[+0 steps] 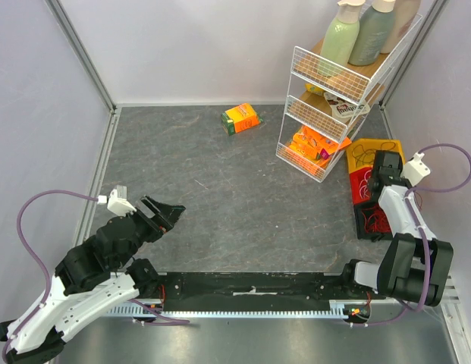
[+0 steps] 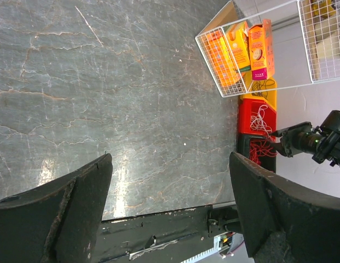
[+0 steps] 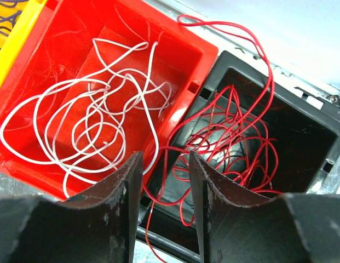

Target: Untangle the cables

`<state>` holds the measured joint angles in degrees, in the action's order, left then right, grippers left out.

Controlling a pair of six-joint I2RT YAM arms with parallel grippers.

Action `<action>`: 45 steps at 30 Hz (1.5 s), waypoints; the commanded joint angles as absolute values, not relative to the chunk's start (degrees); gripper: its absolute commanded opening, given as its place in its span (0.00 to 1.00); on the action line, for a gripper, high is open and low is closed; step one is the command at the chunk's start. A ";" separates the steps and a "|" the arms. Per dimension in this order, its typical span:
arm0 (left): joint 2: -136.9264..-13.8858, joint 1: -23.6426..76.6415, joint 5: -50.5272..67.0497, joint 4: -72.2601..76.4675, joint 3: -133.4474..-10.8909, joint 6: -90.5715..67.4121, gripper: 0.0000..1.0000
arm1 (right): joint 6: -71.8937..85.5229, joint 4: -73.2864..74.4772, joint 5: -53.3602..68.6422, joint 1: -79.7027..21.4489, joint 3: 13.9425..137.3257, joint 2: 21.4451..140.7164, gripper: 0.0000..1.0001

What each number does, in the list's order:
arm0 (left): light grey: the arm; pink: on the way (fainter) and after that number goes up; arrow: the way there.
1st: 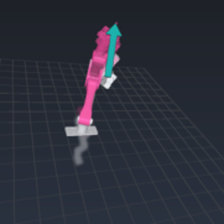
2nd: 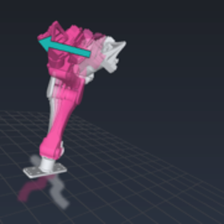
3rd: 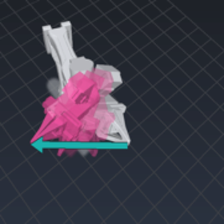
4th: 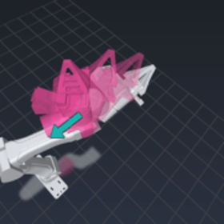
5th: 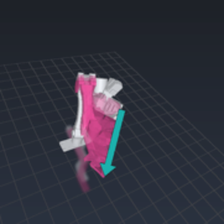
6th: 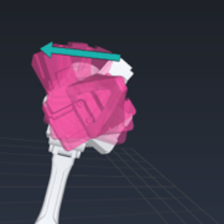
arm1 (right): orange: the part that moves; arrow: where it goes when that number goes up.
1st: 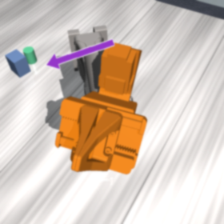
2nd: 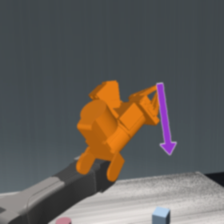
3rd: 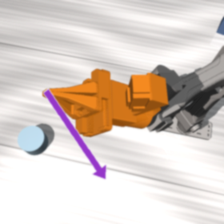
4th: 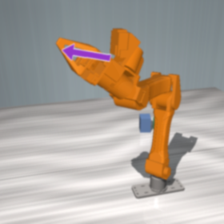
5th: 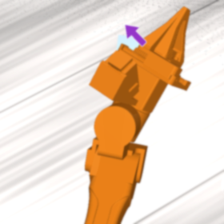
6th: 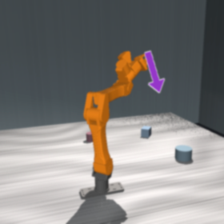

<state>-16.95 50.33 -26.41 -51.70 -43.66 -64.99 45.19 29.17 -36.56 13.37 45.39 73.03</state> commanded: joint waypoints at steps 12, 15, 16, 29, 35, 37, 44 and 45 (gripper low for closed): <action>-14.24 50.19 -26.63 -50.71 -42.63 -64.07 0.93 | 43.95 29.79 -39.55 13.62 43.42 66.09 0.57; -13.71 50.19 -26.81 -50.98 -42.45 -64.25 0.93 | 43.86 29.88 -39.11 13.62 43.33 66.44 0.57; -13.45 50.10 -26.81 -51.15 -42.36 -64.34 0.93 | 44.03 29.80 -38.94 13.62 43.07 66.62 0.55; -13.80 50.19 -27.16 -51.42 -42.54 -64.07 0.93 | 44.12 26.90 -38.32 14.24 42.71 71.89 0.46; -12.92 50.19 -27.60 -51.77 -42.19 -64.34 0.94 | 44.74 28.21 -39.55 14.33 42.36 70.14 0.36; -12.92 50.19 -27.69 -51.77 -42.10 -64.34 0.94 | 44.74 28.65 -39.99 14.24 42.19 69.61 0.32; -11.69 50.19 -27.07 -51.86 -41.75 -64.07 0.94 | 47.81 32.86 -40.52 14.24 41.75 67.42 0.14; -11.17 50.19 -27.16 -51.86 -41.66 -63.99 0.94 | 48.16 33.13 -40.52 14.33 41.40 66.46 0.11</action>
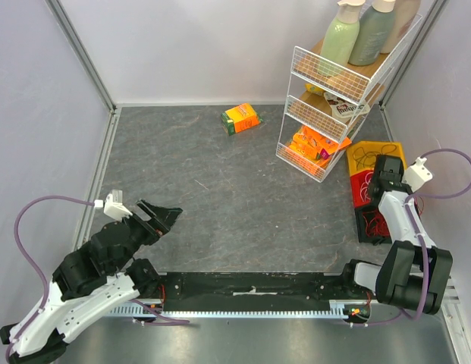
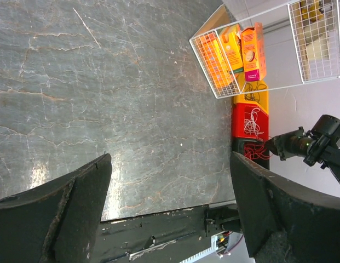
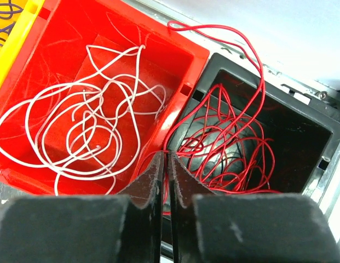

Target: Untangle the cables

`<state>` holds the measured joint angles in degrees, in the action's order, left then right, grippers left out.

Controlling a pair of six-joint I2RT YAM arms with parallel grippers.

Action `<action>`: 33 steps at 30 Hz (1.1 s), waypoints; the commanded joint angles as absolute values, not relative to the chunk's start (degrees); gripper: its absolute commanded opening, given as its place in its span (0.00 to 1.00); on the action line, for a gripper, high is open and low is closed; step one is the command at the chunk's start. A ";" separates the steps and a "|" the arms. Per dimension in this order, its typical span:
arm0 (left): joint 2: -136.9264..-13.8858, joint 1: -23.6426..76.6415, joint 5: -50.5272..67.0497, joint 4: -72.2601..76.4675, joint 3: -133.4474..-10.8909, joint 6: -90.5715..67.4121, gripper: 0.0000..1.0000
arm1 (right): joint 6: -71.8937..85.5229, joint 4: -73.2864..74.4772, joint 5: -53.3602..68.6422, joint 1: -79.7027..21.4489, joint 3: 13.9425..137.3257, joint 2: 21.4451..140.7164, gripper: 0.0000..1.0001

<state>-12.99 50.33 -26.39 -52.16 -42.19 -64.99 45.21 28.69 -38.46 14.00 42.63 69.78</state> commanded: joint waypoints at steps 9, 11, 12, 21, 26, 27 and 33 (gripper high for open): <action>-6.77 50.19 -27.86 -53.35 -41.48 -64.07 0.94 | 48.60 34.89 -39.21 14.33 40.78 61.61 0.00; -5.98 50.19 -27.86 -53.96 -41.57 -64.25 0.94 | 49.65 35.51 -37.45 14.76 39.64 62.40 0.00; -5.54 50.27 -28.04 -54.14 -41.66 -64.42 0.94 | 50.09 35.59 -36.31 15.11 38.94 62.84 0.00; -2.99 50.18 -28.65 -56.07 -42.01 -64.60 0.94 | 52.21 35.43 -33.31 18.54 36.39 66.44 0.00; -1.76 50.19 -28.83 -56.86 -42.19 -64.86 0.95 | 48.44 34.01 -33.31 19.78 37.61 68.03 0.08; -1.50 50.19 -29.00 -57.13 -42.27 -64.86 0.95 | 47.64 34.19 -33.40 19.69 37.97 66.55 0.18; -1.05 50.19 -29.79 -56.95 -42.45 -64.60 0.95 | 42.90 36.65 -33.14 19.69 42.61 54.15 0.49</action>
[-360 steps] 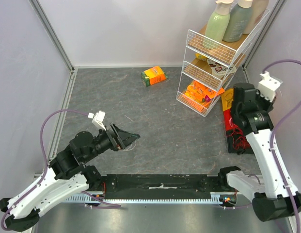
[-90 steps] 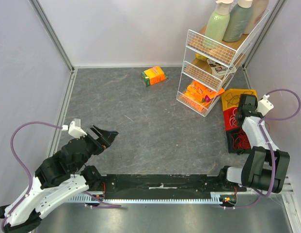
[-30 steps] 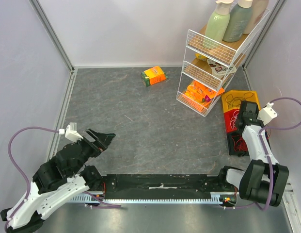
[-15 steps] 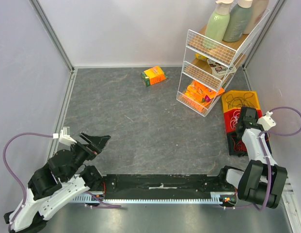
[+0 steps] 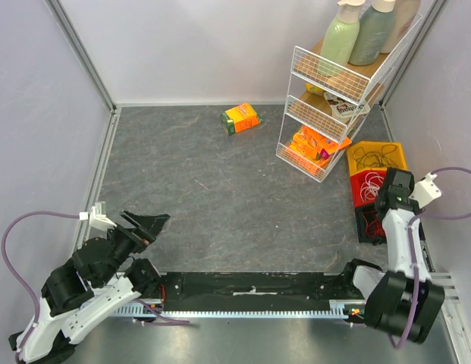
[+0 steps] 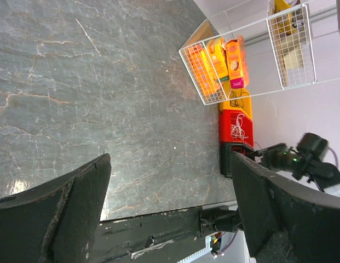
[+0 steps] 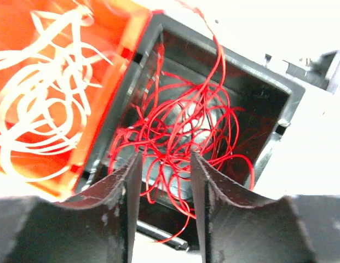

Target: Untangle the cables

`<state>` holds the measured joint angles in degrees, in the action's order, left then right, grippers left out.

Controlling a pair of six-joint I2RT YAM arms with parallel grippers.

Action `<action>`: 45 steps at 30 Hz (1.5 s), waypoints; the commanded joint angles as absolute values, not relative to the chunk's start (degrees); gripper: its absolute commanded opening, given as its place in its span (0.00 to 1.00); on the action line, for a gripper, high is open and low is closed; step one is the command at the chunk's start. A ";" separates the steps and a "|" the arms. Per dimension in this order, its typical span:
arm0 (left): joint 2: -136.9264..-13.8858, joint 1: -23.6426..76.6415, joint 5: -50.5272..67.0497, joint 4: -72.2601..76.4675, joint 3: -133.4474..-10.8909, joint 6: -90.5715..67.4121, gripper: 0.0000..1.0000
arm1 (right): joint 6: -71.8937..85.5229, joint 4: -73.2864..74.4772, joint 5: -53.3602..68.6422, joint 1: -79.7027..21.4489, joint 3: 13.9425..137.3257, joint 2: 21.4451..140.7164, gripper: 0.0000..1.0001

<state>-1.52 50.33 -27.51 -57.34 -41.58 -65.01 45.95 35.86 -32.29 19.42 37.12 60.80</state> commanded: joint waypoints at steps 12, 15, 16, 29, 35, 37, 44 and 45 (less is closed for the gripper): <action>-0.53 50.19 -28.65 -57.30 -42.54 -64.95 0.96 | 44.31 35.17 -51.40 19.95 50.80 66.17 0.98; -0.53 50.36 -28.30 -57.66 -42.28 -65.30 0.96 | 38.86 28.94 -51.34 20.83 49.66 67.06 0.98; -0.53 50.19 -28.39 -57.57 -42.19 -65.56 0.96 | 37.72 27.26 -49.94 21.09 49.05 67.06 0.98; -7.12 50.19 -27.25 -53.97 -43.68 -60.73 0.99 | 34.72 15.47 -42.46 26.54 45.62 73.21 0.96; -4.22 50.27 -26.90 -51.77 -40.79 -61.61 0.99 | 35.77 13.62 -39.90 28.04 44.03 73.56 0.88; -3.52 50.19 -26.81 -51.24 -40.34 -61.35 0.99 | 36.38 13.27 -39.38 28.04 43.33 73.30 0.84; -4.39 50.10 -27.60 -52.29 -42.27 -59.94 0.99 | 38.05 12.57 -39.55 28.04 41.49 73.83 0.62; -4.31 50.18 -27.60 -52.38 -42.45 -60.03 0.99 | 37.97 12.22 -39.38 28.04 41.40 73.83 0.60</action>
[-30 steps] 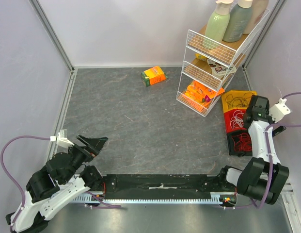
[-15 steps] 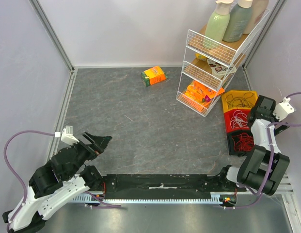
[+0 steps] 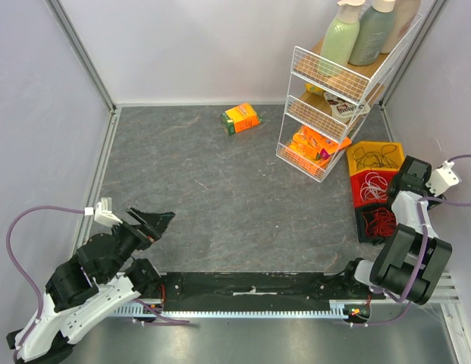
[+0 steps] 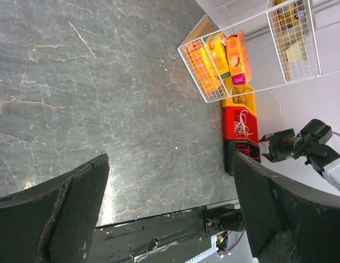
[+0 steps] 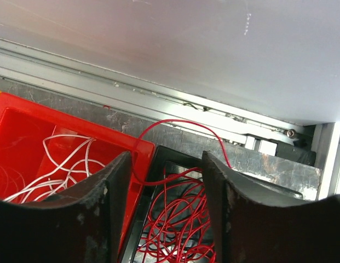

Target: Untangle the cables

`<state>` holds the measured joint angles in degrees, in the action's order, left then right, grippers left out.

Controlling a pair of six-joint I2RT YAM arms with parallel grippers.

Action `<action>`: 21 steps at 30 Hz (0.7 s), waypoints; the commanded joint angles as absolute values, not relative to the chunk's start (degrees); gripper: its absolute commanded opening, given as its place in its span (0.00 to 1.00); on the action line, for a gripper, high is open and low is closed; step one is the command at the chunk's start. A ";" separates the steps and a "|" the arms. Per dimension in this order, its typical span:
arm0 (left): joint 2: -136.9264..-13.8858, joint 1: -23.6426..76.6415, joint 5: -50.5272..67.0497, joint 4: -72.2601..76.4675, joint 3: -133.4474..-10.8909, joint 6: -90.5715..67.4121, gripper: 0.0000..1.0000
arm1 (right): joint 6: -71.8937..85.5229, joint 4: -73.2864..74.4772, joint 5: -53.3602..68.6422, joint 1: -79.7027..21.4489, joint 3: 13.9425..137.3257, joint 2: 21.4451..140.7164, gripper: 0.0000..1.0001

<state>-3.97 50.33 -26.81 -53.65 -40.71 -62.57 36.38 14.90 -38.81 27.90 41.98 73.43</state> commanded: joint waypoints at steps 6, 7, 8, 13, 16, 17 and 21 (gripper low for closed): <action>-3.95 50.27 -27.69 -52.38 -42.36 -60.38 0.99 | 37.44 12.04 -39.29 28.04 41.66 73.21 0.46; -4.04 50.19 -27.69 -52.47 -42.45 -60.38 0.99 | 37.53 12.13 -39.11 28.04 41.40 72.86 0.45; -4.22 50.27 -27.69 -52.38 -42.45 -60.38 0.99 | 37.62 12.13 -39.20 28.04 41.40 72.51 0.42; -4.04 50.19 -27.33 -52.64 -42.45 -60.38 0.99 | 37.62 13.45 -37.45 27.95 41.40 70.14 0.24; -3.60 50.27 -27.51 -52.91 -42.28 -60.65 0.99 | 37.62 14.67 -36.48 27.69 41.22 68.30 0.10; -3.43 50.19 -27.51 -52.91 -42.28 -60.64 0.99 | 37.70 15.20 -35.69 27.60 41.22 67.51 0.07; -3.08 50.19 -27.42 -52.91 -42.10 -60.82 0.99 | 41.56 19.85 -32.26 27.25 40.61 64.43 0.00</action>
